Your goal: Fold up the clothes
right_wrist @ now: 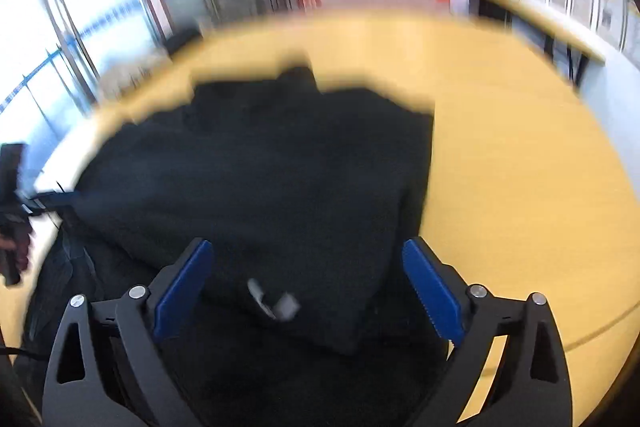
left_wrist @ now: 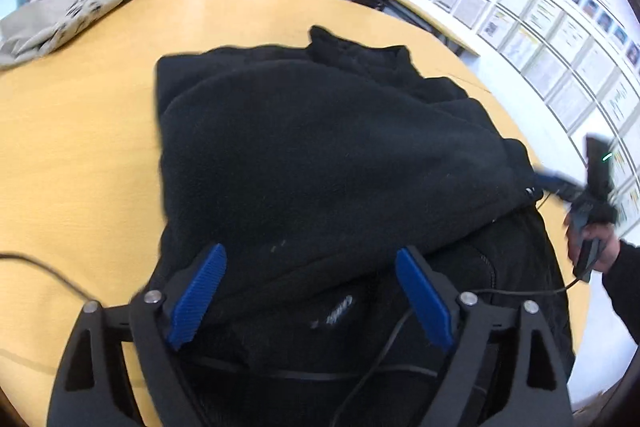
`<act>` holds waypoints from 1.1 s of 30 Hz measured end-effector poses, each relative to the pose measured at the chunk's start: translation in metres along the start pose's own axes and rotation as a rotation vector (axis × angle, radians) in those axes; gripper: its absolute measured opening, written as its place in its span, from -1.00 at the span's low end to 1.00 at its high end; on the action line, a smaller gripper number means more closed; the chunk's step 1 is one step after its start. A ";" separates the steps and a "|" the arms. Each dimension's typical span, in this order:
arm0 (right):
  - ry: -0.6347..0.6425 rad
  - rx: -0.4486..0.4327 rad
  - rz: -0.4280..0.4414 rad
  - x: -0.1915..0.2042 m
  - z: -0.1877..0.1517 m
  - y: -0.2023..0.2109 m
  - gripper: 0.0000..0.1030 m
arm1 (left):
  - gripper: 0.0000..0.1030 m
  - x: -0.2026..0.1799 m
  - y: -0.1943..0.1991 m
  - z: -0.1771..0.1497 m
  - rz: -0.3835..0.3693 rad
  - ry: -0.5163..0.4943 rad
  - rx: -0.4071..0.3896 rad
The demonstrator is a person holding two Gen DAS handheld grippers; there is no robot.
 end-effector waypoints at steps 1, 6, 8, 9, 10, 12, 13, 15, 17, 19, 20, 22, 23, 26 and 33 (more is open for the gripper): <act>-0.001 0.060 -0.004 -0.002 -0.007 -0.007 0.50 | 0.71 -0.004 0.013 0.000 0.010 0.016 -0.011; -0.043 -0.151 0.071 -0.031 -0.003 0.088 0.87 | 0.76 -0.022 0.119 -0.019 0.094 0.083 -0.056; -0.060 -0.173 0.089 -0.054 -0.017 0.120 0.92 | 0.80 -0.024 0.161 -0.037 0.148 0.125 -0.046; -0.044 -0.147 0.077 -0.067 -0.033 0.130 0.92 | 0.80 -0.024 0.182 -0.050 0.172 0.156 -0.038; -0.028 -0.121 0.065 -0.080 -0.048 0.140 0.92 | 0.80 -0.023 0.201 -0.062 0.189 0.190 -0.031; 0.004 -0.070 0.041 -0.107 -0.079 0.160 0.92 | 0.80 -0.021 0.236 -0.095 0.188 0.262 -0.015; 0.023 -0.036 0.026 -0.120 -0.096 0.168 0.91 | 0.80 -0.020 0.250 -0.111 0.192 0.286 -0.005; 0.067 0.063 -0.005 -0.144 -0.136 0.182 0.91 | 0.80 -0.017 0.277 -0.146 0.196 0.336 0.022; 0.043 0.157 0.007 -0.168 -0.172 0.194 0.86 | 0.80 -0.010 0.297 -0.179 0.205 0.393 0.047; 0.012 0.213 0.002 -0.192 -0.213 0.213 0.82 | 0.80 0.002 0.312 -0.219 0.220 0.456 0.097; -0.002 0.223 -0.018 -0.198 -0.226 0.222 0.82 | 0.80 0.008 0.311 -0.233 0.222 0.472 0.117; -0.047 0.237 -0.047 -0.204 -0.248 0.236 0.82 | 0.80 0.018 0.308 -0.260 0.218 0.505 0.157; -0.083 0.240 -0.037 -0.203 -0.257 0.238 0.82 | 0.80 0.021 0.300 -0.270 0.200 0.513 0.172; -0.136 0.224 0.044 -0.175 -0.270 0.233 0.77 | 0.80 0.018 0.262 -0.287 0.116 0.477 0.213; -0.124 0.214 0.160 -0.085 -0.279 0.180 0.63 | 0.80 -0.019 0.178 -0.281 -0.031 0.274 0.290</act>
Point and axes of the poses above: each gripper's, at about its wrist camera, not at the fingertips, and y roughly against the way its jaws point, x to its left, z to its top, the point moved 4 cm from there along -y, roughly the way its jaws point, and after that the axes turned 14 degrees about -z, right-handed, at the moved point
